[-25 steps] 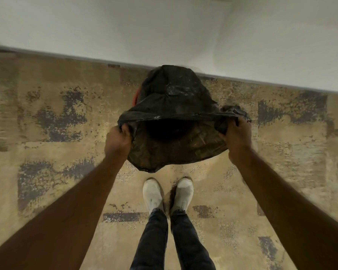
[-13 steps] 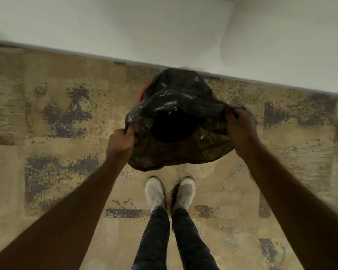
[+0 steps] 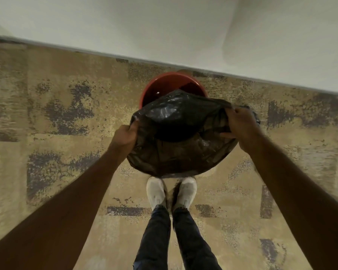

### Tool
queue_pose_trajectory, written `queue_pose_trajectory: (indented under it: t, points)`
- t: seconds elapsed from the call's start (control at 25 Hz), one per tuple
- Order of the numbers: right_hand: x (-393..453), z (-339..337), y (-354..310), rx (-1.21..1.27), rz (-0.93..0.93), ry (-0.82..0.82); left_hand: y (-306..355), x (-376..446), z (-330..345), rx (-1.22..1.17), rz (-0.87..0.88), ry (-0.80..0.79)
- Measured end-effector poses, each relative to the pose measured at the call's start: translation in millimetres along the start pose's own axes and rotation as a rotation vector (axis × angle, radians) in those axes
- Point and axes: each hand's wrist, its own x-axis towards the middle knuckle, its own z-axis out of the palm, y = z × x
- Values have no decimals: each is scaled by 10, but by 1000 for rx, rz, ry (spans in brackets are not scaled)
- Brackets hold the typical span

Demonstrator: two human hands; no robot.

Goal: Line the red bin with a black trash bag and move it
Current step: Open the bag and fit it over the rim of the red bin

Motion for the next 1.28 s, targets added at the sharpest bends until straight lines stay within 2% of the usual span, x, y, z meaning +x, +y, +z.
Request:
queue_pose_trajectory:
  t: [0.16,0.44,0.6,0.72,0.8,0.88,0.96,1.04,1.12,1.28]
  points:
    - [191,86,-212,85,-172,109,235,153,-62,-179,105,164]
    - [681,338,-183,-113,-417,384,419,488,98,-130,153,361]
    - [818,433,211,-137,-407,340,55,539,323,-41,140,357]
    - [845,428,418,-208,-322,297,-157,528,387,48,99,239]
    - [821,404,369,-173,-341,278,-178,522,370,106,90,204]
    - [763,375,200,-106,-411,291,-123,519,280,167,197,302]
    - [672,349,-18,-37,-492,349,23,517,133,101,290,430]
    - [600,351,-157,16,-548,374,169,541,11,49,307,493]
    - [582,374,-134,8,-535,361,219,535,-16,67,312,477]
    - [662,438,322,-159,-377,307,66,405,42,180,285,404]
